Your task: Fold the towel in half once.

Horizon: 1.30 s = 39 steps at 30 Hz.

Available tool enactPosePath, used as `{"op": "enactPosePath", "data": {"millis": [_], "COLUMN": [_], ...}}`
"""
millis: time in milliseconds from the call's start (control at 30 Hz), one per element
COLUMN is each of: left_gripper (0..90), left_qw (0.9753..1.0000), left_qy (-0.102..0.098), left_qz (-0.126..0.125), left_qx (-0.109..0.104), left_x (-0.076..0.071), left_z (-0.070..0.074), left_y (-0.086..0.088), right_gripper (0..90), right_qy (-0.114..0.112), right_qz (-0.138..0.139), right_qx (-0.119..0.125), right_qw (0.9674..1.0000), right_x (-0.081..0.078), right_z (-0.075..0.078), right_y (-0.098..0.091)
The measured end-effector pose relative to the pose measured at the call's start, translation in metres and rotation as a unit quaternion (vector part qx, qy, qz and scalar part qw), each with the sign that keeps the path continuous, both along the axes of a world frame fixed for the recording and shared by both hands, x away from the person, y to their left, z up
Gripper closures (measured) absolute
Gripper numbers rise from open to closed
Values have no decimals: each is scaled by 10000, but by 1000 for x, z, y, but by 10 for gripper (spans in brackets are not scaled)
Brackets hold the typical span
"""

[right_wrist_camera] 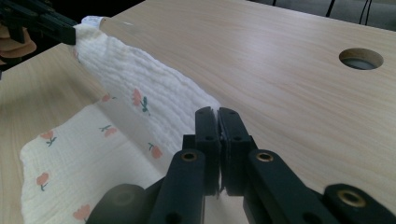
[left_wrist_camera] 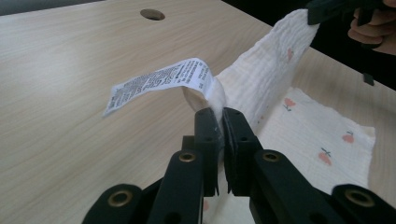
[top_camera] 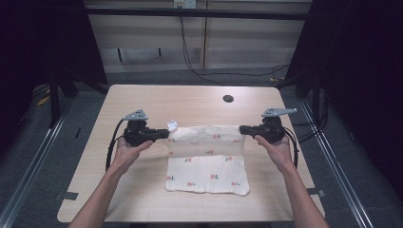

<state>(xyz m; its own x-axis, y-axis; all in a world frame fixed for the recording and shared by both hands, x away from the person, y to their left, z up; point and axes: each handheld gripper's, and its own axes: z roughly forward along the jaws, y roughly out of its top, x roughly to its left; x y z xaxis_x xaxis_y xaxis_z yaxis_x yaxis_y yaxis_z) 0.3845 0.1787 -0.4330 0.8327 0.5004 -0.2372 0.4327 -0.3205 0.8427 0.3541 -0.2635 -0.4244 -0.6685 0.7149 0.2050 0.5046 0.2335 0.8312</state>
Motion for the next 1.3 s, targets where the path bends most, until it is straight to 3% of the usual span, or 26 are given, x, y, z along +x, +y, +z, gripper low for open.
{"op": "enactPosePath", "data": {"millis": [67, 300, 667, 733, 900, 967, 1067, 1233, 1300], "left_gripper": [853, 853, 849, 849, 850, 852, 852, 851, 850], "left_qw": [10000, 9997, 9994, 9996, 9989, 9974, 9975, 9959, 9957], "left_qy": [-72, -241, -234, -148, -115, -159, -149, -268, -215], "left_qz": [-27, -42, -117, -161, -214, -237, -336, -495, -529], "left_qx": [-53, 82, 243, 150, 412, 668, 600, 703, 727], "left_x": [-4, -13, -19, -21, -32, -37, -45, -59, -63], "left_z": [4, 11, -10, -12, -19, -19, -16, -15, -20], "left_y": [0, 0, -8, -6, -5, -6, -5, -2, -1], "right_gripper": [876, 876, 874, 874, 874, 874, 873, 872, 872], "right_qy": [-26, -127, 15, 58, 93, 106, 80, 62, 98], "right_qz": [4, 77, 236, 228, 329, 405, 483, 472, 475], "right_qx": [-2, -89, -254, -325, -335, -388, -457, -407, -400], "right_qw": [10000, 9999, 9994, 9992, 9989, 9984, 9978, 9980, 9980], "right_x": [-3, -13, -40, -44, -54, -58, -63, -72, -78], "right_z": [2, 13, -11, -14, -19, -20, -18, -14, -19], "right_y": [-1, -5, -5, -6, -4, 0, 4, 1, 2]}}
